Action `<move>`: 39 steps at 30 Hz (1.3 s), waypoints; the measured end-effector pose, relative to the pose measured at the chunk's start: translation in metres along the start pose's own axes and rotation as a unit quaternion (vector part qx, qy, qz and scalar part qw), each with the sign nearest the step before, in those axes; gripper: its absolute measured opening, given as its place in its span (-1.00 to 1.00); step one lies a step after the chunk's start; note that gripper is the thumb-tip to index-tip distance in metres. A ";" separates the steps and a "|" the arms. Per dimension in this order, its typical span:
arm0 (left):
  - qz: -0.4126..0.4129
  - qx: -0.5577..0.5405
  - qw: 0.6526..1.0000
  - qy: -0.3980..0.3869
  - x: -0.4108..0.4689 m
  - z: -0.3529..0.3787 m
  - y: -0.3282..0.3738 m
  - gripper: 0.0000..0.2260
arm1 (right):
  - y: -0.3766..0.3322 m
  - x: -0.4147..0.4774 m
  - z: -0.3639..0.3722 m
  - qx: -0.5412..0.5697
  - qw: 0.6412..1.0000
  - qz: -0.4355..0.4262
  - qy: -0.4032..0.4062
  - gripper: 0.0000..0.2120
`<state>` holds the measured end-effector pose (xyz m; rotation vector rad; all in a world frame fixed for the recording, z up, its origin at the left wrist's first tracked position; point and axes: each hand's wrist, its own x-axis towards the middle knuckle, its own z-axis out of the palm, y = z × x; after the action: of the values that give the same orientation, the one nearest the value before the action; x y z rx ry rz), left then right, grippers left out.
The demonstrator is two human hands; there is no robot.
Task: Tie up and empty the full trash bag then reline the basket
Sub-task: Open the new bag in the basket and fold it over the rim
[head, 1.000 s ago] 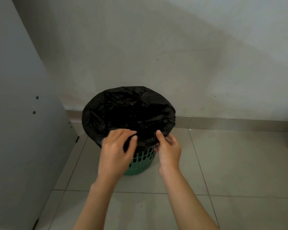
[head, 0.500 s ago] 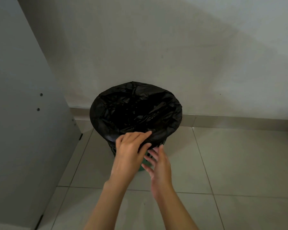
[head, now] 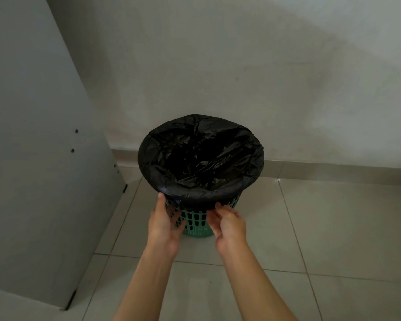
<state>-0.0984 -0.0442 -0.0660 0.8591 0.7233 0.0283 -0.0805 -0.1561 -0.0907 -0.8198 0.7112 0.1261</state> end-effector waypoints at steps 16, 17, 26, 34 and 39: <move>0.002 0.010 0.998 0.058 0.014 -0.003 -0.007 -0.74 | 0.007 -0.006 -0.006 -0.054 0.993 -0.098 0.041 -0.96; -0.002 0.012 0.998 0.059 0.014 -0.003 -0.007 -0.81 | 0.007 -0.008 -0.004 -0.056 0.992 -0.102 0.046 -0.95; -0.040 -0.093 0.995 0.004 -0.002 0.004 -0.009 -0.95 | 0.001 -0.022 -0.001 0.040 0.994 -0.097 0.031 -0.84; 0.041 -0.102 0.994 0.016 -0.017 0.001 -0.012 -0.87 | 0.010 -0.032 0.001 0.144 0.988 -0.044 -0.017 -0.83; 0.035 -0.118 0.992 -0.016 -0.026 0.002 -0.020 -0.90 | 0.013 -0.036 0.001 0.135 0.987 -0.067 -0.056 -0.84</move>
<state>-0.1225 -0.0671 -0.0642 0.6565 0.6442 0.1591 -0.1122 -0.1405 -0.0755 -0.5926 0.5513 -0.0453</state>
